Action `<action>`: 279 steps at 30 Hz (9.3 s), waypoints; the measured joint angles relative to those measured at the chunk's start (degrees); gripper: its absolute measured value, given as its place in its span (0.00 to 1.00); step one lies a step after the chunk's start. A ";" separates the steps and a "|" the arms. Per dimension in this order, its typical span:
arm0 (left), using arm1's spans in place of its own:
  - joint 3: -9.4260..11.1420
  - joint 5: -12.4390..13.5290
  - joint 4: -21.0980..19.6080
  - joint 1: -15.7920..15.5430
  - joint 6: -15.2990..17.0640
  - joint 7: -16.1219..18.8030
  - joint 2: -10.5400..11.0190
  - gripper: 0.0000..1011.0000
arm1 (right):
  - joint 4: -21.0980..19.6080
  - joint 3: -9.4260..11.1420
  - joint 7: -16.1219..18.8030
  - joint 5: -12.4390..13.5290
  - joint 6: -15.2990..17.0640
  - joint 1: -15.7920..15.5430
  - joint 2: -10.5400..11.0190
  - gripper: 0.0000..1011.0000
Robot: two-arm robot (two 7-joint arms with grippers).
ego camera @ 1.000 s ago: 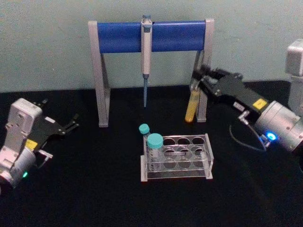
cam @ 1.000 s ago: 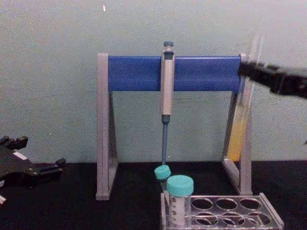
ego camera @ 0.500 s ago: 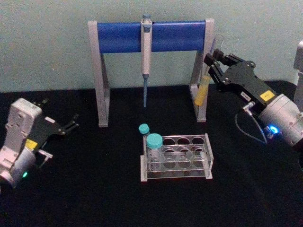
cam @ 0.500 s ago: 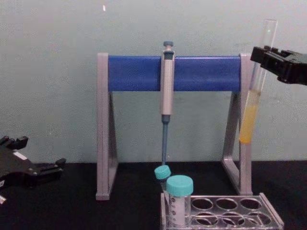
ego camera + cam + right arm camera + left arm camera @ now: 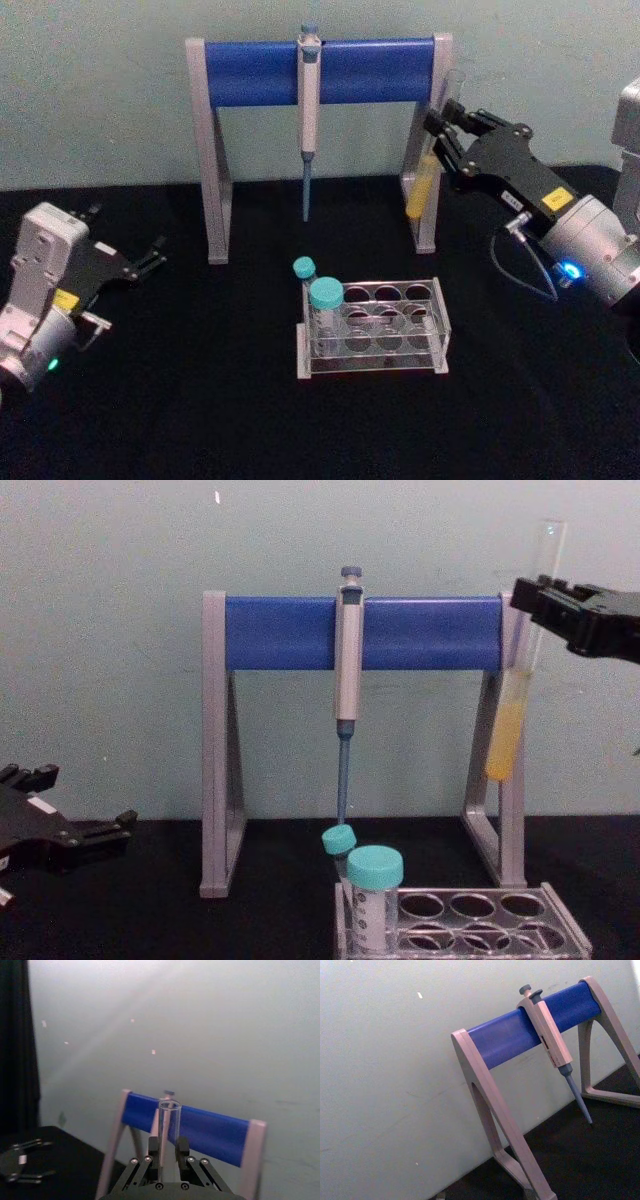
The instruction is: Pick up the test tube from the test tube rack, shake it, then place it back into the test tube rack.
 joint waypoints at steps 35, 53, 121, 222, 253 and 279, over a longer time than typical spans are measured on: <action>0.00 0.00 0.00 0.00 0.00 0.00 0.00 0.99 | -1.71 -1.86 -4.06 -7.90 0.07 0.34 5.36 0.23; 0.00 0.00 0.00 0.00 0.00 0.00 0.00 0.99 | -0.25 -1.81 9.44 6.03 4.30 1.34 3.66 0.23; 0.00 0.00 0.00 0.00 0.00 0.00 0.00 0.99 | -1.53 -3.44 13.05 11.07 7.56 0.28 12.55 0.23; 0.00 0.00 0.00 0.00 0.00 0.00 0.00 0.99 | 5.56 -9.04 11.60 6.40 2.44 3.26 7.01 0.23; 0.00 0.00 0.00 0.00 0.00 0.00 0.00 0.99 | 9.97 -10.95 10.70 2.68 3.69 4.75 5.28 0.23; 0.00 0.00 0.00 0.00 0.00 0.00 0.00 0.99 | 11.26 -11.13 10.62 1.68 4.56 4.78 4.75 0.23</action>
